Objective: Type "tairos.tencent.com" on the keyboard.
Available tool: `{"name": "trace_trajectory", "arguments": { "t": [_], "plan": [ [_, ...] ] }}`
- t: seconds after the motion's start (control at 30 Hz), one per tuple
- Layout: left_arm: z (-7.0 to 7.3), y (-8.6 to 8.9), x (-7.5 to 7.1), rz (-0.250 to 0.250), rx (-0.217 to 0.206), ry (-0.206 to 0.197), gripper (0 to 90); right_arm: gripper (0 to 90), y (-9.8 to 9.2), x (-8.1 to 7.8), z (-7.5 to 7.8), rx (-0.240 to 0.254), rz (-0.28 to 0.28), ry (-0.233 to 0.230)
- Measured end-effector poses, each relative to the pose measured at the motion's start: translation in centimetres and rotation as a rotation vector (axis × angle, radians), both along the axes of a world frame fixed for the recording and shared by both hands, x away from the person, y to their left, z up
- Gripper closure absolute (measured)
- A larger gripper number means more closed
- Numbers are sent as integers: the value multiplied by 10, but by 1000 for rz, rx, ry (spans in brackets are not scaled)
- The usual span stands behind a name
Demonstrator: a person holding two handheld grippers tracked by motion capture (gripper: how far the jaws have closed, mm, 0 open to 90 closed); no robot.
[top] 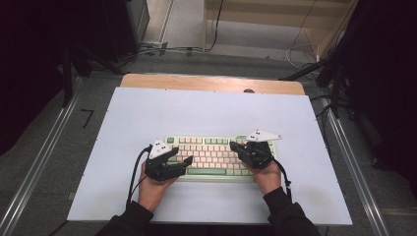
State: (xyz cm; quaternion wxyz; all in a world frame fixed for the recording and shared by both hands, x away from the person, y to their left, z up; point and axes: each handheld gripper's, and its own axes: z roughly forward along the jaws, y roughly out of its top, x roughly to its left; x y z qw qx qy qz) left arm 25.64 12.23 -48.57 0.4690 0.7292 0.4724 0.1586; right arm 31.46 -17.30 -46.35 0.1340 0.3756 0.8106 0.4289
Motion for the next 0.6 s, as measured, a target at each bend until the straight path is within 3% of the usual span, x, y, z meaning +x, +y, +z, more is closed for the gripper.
{"name": "trace_trajectory", "arguments": {
  "t": [0.27, 0.6],
  "plan": [
    [0, 0, 0, 2, -1, -1, 353, 875, 8, 1, -7, -23, 17, 23],
    [-1, 0, 0, 1, -3, 4, 353, 875, 18, 0, -13, -76, 38, 17]
  ]
}}
